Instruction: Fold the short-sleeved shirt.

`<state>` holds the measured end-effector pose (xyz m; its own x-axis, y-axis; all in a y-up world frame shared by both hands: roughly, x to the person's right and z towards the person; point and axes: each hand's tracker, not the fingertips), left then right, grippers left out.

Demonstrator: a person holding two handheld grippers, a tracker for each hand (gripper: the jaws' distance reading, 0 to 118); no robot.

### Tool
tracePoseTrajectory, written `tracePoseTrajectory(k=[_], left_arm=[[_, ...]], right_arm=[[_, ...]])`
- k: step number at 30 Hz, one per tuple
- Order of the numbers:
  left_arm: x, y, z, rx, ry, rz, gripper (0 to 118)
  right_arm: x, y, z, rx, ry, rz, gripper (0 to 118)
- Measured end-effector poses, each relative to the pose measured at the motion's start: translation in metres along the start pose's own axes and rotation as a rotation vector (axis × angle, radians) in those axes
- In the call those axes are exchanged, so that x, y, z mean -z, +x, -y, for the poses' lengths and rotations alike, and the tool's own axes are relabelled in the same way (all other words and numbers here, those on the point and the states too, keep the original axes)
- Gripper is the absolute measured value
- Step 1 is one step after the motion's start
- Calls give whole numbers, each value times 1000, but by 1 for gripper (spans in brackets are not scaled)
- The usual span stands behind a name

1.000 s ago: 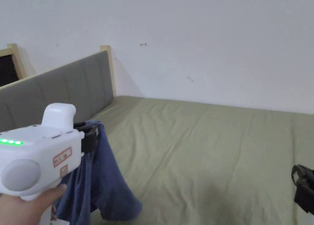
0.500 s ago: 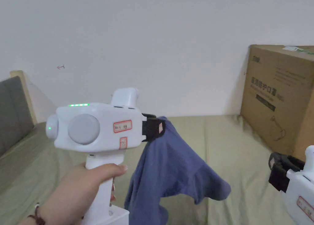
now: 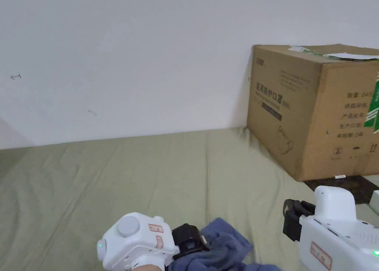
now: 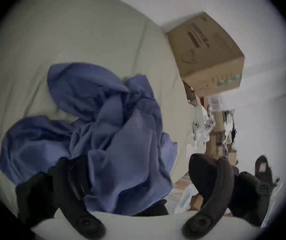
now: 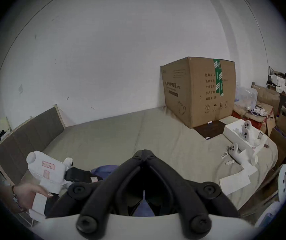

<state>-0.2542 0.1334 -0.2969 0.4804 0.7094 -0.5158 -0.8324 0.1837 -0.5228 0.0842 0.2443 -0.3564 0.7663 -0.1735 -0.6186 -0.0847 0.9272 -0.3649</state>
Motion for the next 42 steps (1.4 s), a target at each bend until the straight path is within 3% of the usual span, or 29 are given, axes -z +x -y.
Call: tracePoseTrajectory(k=[2, 5, 10, 11, 12, 13, 14, 15, 16, 19, 23, 26, 28, 29, 30, 31, 32, 37, 38, 39, 40, 42], left_arm=[[-24, -3, -11, -11, 62, 37, 110], [-87, 7, -16, 121, 287, 171, 110], [-197, 10, 33, 420, 754, 23, 107], [-212, 8, 47, 453, 824, -7, 99], [-225, 2, 62, 474, 878, -37, 83], [-234, -2, 74, 489, 914, -66, 58], [-240, -7, 85, 496, 923, -129, 18], [-238, -11, 88, 499, 926, -174, 1], [-238, -19, 98, 481, 931, -274, 2], [-225, -47, 90, 396, 705, -311, 0], [-178, -94, 68, 302, 345, -399, 0], [-137, -126, 58, 245, 209, -433, 4], [-116, -140, 54, 234, 171, -453, 26], [-104, -144, 52, 234, 151, -505, 26], [-94, -149, 50, 229, 133, -498, 69], [-88, -154, 52, 233, 135, -481, 98], [-82, -156, 51, 224, 126, -473, 104], [-44, -153, 62, 295, -7, -500, 102], [-44, -147, 65, 363, 5, -554, 99], [-46, -139, 71, 403, 20, -579, 87], [-49, -136, 73, 419, 36, -589, 68], [-68, -132, 74, 426, 67, -542, 10]], right_arm=[[1, 1, 1, 0, 2, 9, 0], [3, 3, 0, 35, 20, 18, 0], [2, 4, 0, 89, 86, 15, 0], [1, 4, 0, 88, 104, 17, 0], [-1, 3, 1, 85, 120, 20, 0], [-1, 2, 1, 84, 130, 20, 0], [-1, 1, 1, 84, 136, 20, 0], [-1, 1, 1, 83, 138, 20, 0], [-1, 0, 0, 82, 137, 19, 0], [2, -3, 1, 75, 115, 18, 0], [3, -4, 4, 73, 91, 13, 0], [2, -2, 6, 66, 78, 15, 0], [0, -1, 8, 60, 72, 19, 0], [-1, 1, 8, 57, 69, 20, 0], [-1, 3, 9, 55, 66, 22, 0], [-1, 5, 10, 52, 63, 27, 0], [-1, 8, 11, 51, 61, 35, 0], [10, 30, 14, 102, -13, 64, 0], [14, 36, 14, 110, -42, 82, 0], [19, 43, 15, 115, -61, 103, 0], [24, 50, 18, 118, -85, 104, 0], [41, 67, 24, 136, -171, 83, 0]])
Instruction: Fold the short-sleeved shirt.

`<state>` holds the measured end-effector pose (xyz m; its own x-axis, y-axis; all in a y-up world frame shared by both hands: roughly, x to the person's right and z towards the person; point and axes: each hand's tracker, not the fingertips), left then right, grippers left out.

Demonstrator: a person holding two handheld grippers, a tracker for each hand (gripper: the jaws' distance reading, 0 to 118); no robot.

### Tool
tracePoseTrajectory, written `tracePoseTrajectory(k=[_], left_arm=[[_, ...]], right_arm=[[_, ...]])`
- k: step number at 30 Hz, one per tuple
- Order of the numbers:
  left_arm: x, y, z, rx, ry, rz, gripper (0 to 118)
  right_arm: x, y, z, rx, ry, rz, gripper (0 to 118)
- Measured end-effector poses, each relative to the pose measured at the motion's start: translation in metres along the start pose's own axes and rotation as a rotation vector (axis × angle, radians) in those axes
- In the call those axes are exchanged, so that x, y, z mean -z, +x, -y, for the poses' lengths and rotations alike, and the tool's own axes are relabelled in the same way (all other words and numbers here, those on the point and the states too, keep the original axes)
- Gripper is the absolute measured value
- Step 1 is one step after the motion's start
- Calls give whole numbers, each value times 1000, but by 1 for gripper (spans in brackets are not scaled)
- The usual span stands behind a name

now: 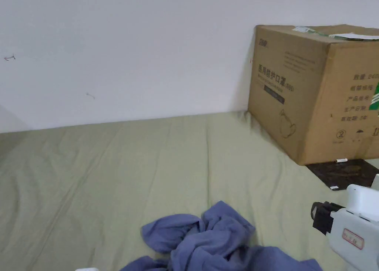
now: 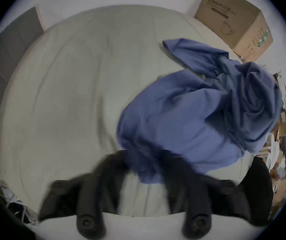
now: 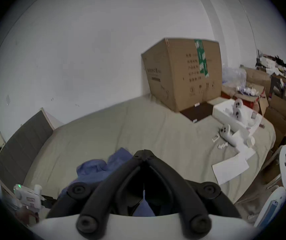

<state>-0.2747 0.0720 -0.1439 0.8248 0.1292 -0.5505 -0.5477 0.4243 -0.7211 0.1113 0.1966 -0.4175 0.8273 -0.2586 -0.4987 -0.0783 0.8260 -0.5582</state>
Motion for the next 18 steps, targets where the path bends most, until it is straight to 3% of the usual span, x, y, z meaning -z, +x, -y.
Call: tracePoseTrajectory(k=[1, 2, 3, 5, 6, 11, 13, 14, 18], left_arm=[[-12, -2, 1, -44, 26, 114, 2], [-24, -3, 3, -69, 55, 127, 2], [-37, -3, 7, -62, 96, 105, 2], [-61, -8, 12, -53, 184, 67, 2], [-73, -9, 15, -54, 213, 58, 2], [-114, -24, 24, -122, 286, 81, 2], [-119, -28, 24, -121, 297, 71, 2], [-122, -29, 25, -119, 298, 65, 2], [-125, -32, 25, -120, 303, 46, 2]], right_arm=[[14, 7, 0, 5, -101, 11, 0], [30, 15, 2, 8, -195, 14, 0], [48, 21, 4, 24, -299, -3, 22], [80, 32, 15, 63, -485, -49, 109], [91, 34, 22, 54, -541, -46, 117], [143, 38, 54, -104, -671, 91, 112], [156, 43, 65, -159, -724, 141, 98], [157, 45, 71, -168, -733, 162, 83], [137, 47, 74, -170, -688, 57, 67]])
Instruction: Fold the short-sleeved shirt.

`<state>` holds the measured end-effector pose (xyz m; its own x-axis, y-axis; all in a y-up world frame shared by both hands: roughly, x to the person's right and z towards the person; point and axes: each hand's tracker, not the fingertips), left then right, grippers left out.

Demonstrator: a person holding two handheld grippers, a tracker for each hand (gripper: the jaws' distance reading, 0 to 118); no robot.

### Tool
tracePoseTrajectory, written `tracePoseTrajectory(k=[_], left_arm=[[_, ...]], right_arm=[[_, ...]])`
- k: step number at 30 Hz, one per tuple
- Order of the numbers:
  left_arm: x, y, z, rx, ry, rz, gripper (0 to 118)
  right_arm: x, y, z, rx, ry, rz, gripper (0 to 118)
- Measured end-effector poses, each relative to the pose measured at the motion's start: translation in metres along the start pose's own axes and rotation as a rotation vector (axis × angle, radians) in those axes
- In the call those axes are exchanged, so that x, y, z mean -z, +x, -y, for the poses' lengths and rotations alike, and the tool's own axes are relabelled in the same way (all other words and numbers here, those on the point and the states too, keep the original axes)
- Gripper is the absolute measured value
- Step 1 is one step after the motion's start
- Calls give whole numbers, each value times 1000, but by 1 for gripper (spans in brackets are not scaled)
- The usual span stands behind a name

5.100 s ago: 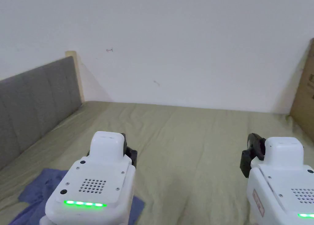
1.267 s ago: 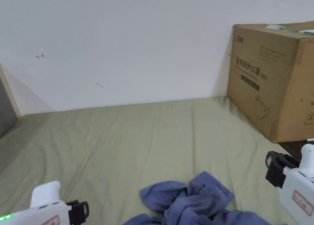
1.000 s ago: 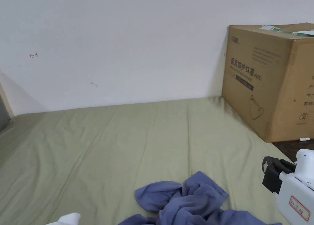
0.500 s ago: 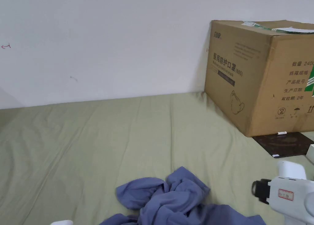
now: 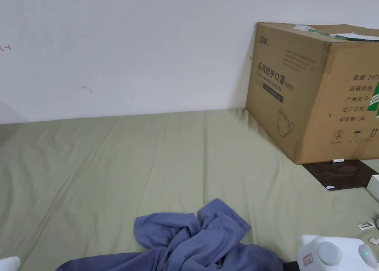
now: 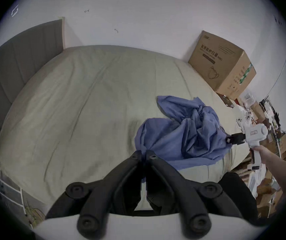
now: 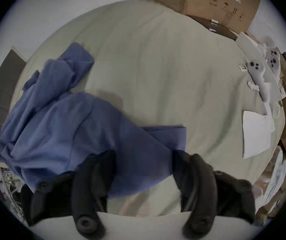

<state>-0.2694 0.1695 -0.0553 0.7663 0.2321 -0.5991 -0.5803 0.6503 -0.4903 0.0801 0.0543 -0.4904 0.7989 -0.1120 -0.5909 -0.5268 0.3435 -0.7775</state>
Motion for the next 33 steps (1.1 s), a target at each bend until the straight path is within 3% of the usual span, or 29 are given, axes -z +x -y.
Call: tracePoseTrajectory(k=[1, 2, 3, 7, 14, 19, 23, 26, 29, 33], left_arm=[[-1, -2, -1, -11, 7, 3, 2], [-2, -2, -1, -24, 12, 7, 2], [-4, -4, -3, -34, 24, 7, 2], [-19, -14, -21, -53, 95, 11, 2], [-90, -30, -100, -79, 288, 78, 2], [-129, -18, -166, -44, 398, 137, 2], [-137, -12, -216, 39, 456, 97, 2], [-135, -13, -255, 32, 462, 92, 2], [-123, -15, -288, 20, 464, 78, 2], [-114, -16, -330, -36, 476, 75, 2]], right_arm=[[-5, 0, 1, -4, 4, -56, 51], [-10, 1, 2, 3, 3, -96, 6], [-20, 2, 1, 7, 42, -94, 2], [-70, 8, -8, -16, 139, -190, 2], [-206, 24, -43, -3, 437, -263, 2], [-302, -2, -82, -33, 580, -322, 2], [-352, -22, -119, -89, 673, -286, 2], [-381, -40, -151, -151, 734, -234, 2], [-399, -58, -186, -161, 760, -233, 2], [-413, -84, -234, -181, 808, -151, 2]])
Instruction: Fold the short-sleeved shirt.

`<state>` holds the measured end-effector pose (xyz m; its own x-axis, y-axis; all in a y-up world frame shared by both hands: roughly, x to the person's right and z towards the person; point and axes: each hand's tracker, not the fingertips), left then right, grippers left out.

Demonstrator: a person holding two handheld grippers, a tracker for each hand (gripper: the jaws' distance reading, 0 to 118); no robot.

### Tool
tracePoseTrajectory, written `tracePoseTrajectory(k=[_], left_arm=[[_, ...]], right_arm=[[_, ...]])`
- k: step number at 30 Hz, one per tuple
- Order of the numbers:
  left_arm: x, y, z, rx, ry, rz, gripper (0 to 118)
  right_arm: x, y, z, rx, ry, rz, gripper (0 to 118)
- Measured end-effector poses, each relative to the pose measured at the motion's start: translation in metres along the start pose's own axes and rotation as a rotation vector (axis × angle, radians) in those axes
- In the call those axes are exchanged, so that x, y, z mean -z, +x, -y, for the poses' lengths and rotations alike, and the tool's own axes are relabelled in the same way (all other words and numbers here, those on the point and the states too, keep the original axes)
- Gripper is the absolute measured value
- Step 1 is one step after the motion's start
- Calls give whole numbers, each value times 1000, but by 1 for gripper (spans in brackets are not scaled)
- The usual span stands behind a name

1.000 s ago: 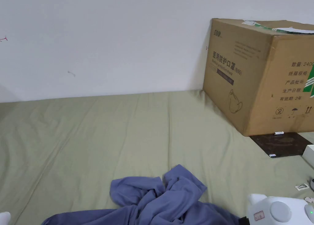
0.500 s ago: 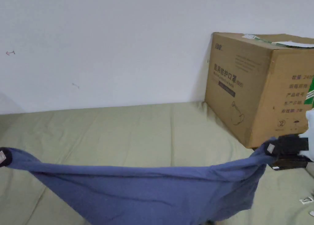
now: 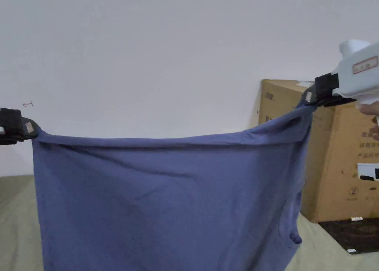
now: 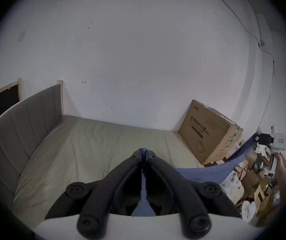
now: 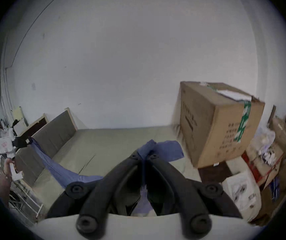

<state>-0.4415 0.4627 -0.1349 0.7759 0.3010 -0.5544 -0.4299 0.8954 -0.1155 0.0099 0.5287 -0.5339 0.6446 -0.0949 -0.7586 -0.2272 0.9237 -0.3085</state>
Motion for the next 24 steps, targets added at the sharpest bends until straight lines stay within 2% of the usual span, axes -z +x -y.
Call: tracePoseTrajectory(k=[6, 9, 11, 14, 18, 21, 24], left_arm=[[28, 4, -51, -31, 55, -31, 2], [40, 14, -69, 51, 93, -75, 2], [46, 21, -79, 70, 120, -87, 2], [54, 25, -90, 67, 175, -108, 2], [63, 34, -95, 78, 230, -121, 2], [72, 41, -85, 80, 245, -129, 2], [89, 40, -57, 74, 193, -125, 2]], right_arm=[[37, -19, -65, -26, 91, 52, 2], [57, -25, -91, -59, 121, 87, 2], [68, -27, -104, -93, 162, 122, 2], [72, -33, -116, -94, 224, 139, 2], [76, -33, -117, -104, 318, 189, 2], [91, -21, -108, -108, 316, 194, 2], [109, -7, -66, -117, 256, 208, 2]])
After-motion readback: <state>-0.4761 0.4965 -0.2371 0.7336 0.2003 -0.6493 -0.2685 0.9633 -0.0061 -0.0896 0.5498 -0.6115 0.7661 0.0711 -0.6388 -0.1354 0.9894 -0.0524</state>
